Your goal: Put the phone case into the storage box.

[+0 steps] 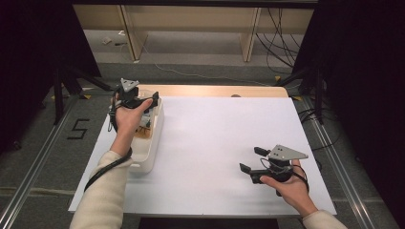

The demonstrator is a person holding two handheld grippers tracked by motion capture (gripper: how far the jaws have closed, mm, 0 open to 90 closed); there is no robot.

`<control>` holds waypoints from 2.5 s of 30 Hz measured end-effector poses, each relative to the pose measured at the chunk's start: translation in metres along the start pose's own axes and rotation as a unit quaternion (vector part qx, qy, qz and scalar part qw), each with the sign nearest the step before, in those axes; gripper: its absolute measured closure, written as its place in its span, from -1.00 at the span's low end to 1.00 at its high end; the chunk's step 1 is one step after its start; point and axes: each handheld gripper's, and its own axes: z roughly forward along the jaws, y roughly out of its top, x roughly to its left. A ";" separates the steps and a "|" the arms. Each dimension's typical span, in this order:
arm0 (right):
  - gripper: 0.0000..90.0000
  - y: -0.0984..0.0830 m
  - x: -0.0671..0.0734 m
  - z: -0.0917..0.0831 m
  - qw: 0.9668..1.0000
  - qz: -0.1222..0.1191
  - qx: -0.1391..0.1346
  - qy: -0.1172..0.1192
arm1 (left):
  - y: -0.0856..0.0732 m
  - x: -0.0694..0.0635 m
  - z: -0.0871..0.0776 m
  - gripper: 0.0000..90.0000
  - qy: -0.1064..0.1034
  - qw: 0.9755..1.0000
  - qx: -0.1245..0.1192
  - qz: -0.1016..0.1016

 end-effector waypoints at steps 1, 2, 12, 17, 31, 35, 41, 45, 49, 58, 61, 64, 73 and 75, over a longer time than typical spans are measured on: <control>-0.65 0.000 0.000 0.000 1.000 0.001 -0.001 0.000 | 0.000 0.000 0.001 -0.75 0.000 1.000 0.001 0.001; -0.65 0.000 0.000 0.000 1.000 0.000 -0.001 0.000 | 0.000 0.000 0.002 -0.75 0.000 1.000 0.002 0.000; -0.65 0.000 -0.001 0.000 1.000 0.001 0.000 -0.001 | -0.001 -0.001 0.008 -0.75 0.000 1.000 0.013 0.002; -0.65 0.000 0.000 0.001 1.000 0.000 0.002 0.000 | -0.001 0.000 0.011 -0.75 0.000 1.000 0.015 0.000; -0.65 -0.001 0.000 0.002 1.000 0.000 0.002 0.001 | 0.001 0.003 0.018 -0.75 0.002 1.000 0.020 -0.006; -0.65 -0.001 0.000 0.002 1.000 0.001 0.003 0.001 | 0.003 0.004 0.019 -0.75 0.002 1.000 0.020 -0.007; -0.65 -0.001 0.000 0.002 1.000 0.000 0.002 0.002 | 0.005 0.004 0.021 -0.75 0.002 1.000 0.020 -0.005; -0.65 -0.001 0.000 0.002 1.000 0.000 0.003 0.002 | 0.005 0.004 0.022 -0.75 0.002 1.000 0.020 -0.006; -0.65 -0.001 0.000 0.002 1.000 0.000 0.003 0.002 | 0.006 0.005 0.024 -0.75 0.001 1.000 0.021 -0.006; -0.65 -0.001 0.000 0.003 1.000 0.000 0.002 0.002 | 0.009 0.005 0.027 -0.75 0.001 1.000 0.022 -0.005; -0.65 -0.001 0.000 0.003 1.000 0.000 0.003 0.002 | 0.010 0.005 0.028 -0.75 0.002 1.000 0.022 -0.006; -0.65 -0.001 0.000 0.003 1.000 0.001 0.002 0.002 | 0.010 0.005 0.030 -0.75 0.002 1.000 0.024 -0.005; -0.65 -0.001 0.000 0.003 1.000 0.001 0.002 0.003 | 0.012 0.006 0.035 -0.75 0.003 1.000 0.026 -0.002; -0.65 -0.001 0.000 0.003 1.000 0.001 0.002 0.004 | 0.013 0.006 0.036 -0.75 0.002 1.000 0.025 -0.003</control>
